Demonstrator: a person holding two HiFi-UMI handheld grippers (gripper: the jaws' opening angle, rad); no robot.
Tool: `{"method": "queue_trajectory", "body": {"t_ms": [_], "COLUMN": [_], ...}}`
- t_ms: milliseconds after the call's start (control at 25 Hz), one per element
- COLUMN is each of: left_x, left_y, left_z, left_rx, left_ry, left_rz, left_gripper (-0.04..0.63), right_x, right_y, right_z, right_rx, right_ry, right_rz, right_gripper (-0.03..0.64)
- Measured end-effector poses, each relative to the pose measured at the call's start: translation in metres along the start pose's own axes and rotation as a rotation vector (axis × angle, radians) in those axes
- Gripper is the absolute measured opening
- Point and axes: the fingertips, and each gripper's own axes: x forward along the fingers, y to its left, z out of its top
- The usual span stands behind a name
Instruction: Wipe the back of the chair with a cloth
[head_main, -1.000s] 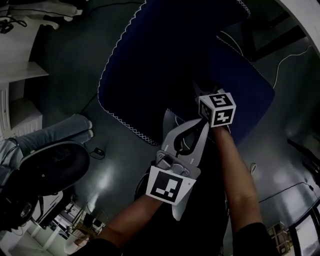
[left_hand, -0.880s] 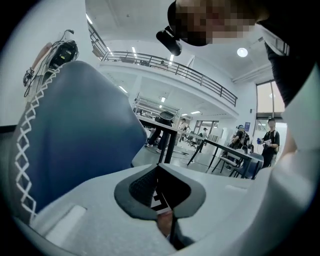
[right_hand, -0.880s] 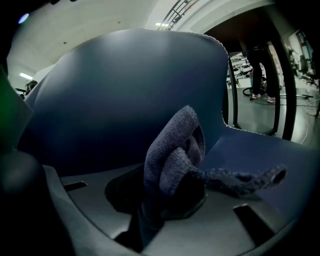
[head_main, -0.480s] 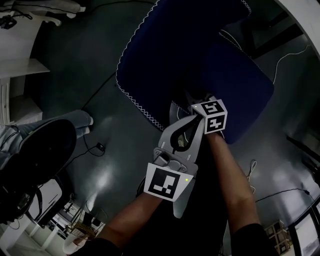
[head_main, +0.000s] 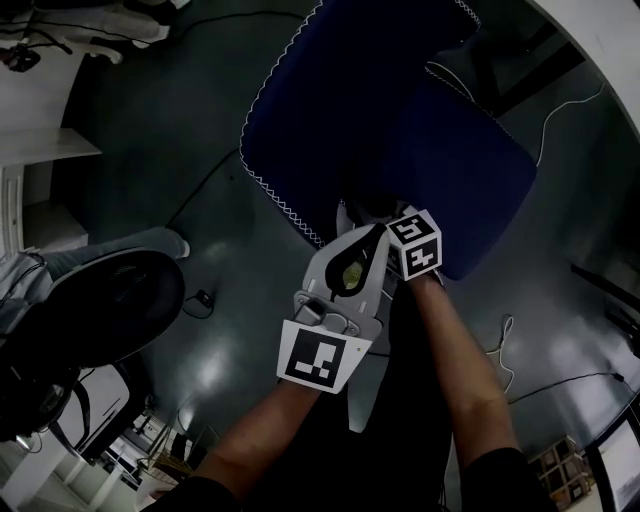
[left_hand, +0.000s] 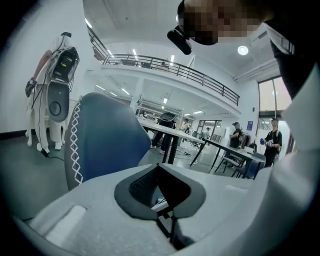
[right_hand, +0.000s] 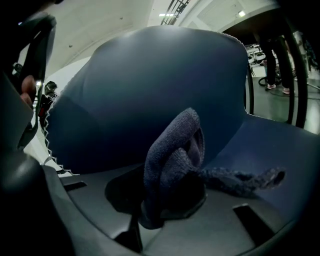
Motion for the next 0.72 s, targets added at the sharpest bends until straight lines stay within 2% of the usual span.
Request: {"method": "queue_trajectory", "body": {"t_ms": [120, 280, 720], "left_x": [-0.001, 0.013, 0.08], "left_y": [-0.003, -0.01, -0.019], "left_z": [0.011, 0.03, 0.066], "left_rx": [-0.004, 0.0, 0.008], "left_ry": [-0.004, -0.026, -0.015], "left_rz": [0.003, 0.006, 0.027], "left_gripper": [0.009, 0.009, 0.009], "right_x": [-0.018, -0.044, -0.08], "right_y": [0.001, -0.023, -0.141], "right_z": [0.014, 0.042, 0.138], "right_rx": [0.003, -0.008, -0.064], "right_ry": [-0.025, -0.066, -0.151], "right_rz": [0.004, -0.023, -0.185], "right_gripper": [0.074, 0.074, 0.074]}}
